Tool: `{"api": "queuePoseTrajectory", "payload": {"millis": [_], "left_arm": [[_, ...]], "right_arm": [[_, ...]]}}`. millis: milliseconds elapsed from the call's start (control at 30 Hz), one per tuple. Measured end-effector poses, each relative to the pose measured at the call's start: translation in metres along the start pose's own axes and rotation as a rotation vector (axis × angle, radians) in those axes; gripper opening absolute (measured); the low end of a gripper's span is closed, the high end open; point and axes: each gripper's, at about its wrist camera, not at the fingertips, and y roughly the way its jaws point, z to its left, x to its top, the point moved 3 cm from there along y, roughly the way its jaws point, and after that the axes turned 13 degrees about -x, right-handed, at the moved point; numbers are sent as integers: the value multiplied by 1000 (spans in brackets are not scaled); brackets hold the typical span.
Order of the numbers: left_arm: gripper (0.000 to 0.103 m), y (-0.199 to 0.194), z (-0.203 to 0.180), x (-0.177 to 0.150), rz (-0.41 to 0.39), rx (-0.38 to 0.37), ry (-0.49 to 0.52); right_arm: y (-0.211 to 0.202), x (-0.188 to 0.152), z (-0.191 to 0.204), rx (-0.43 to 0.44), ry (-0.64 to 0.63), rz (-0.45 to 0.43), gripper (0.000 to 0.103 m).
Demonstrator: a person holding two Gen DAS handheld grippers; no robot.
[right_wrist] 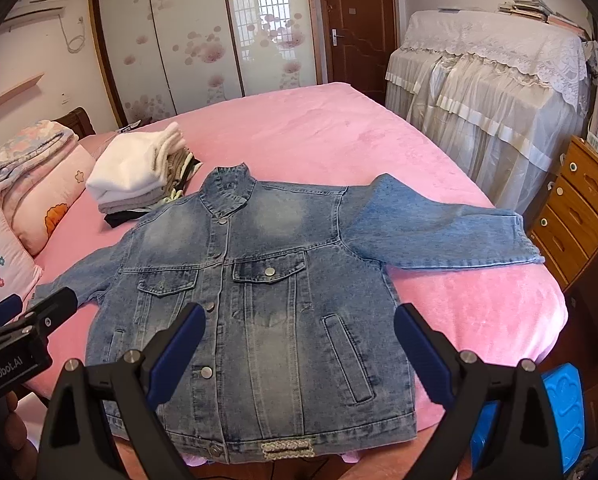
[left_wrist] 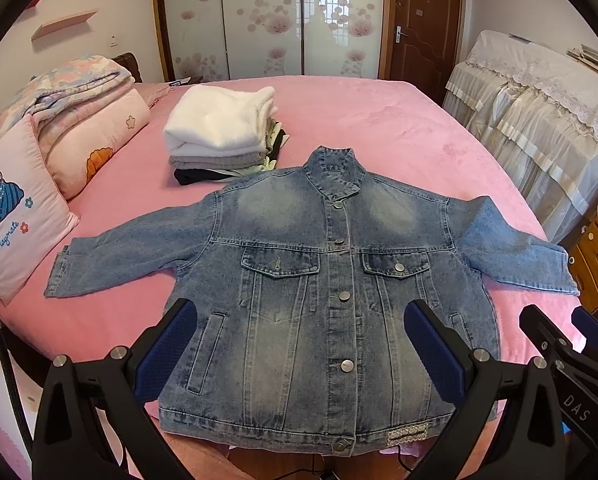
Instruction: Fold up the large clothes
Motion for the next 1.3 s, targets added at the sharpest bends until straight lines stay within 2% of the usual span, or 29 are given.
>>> {"api": "queuePoseTrajectory", "payload": {"millis": [467, 833, 1300], "left_arm": [[103, 3, -15, -4, 13, 13, 29], [103, 4, -38, 3, 2, 26, 65], [103, 22, -97, 33, -53, -19, 172]], "right_arm": [[1, -3, -12, 6, -5, -2, 96], [2, 4, -30, 24, -21, -39, 96], [21, 28, -95, -3, 86, -82, 96]]}}
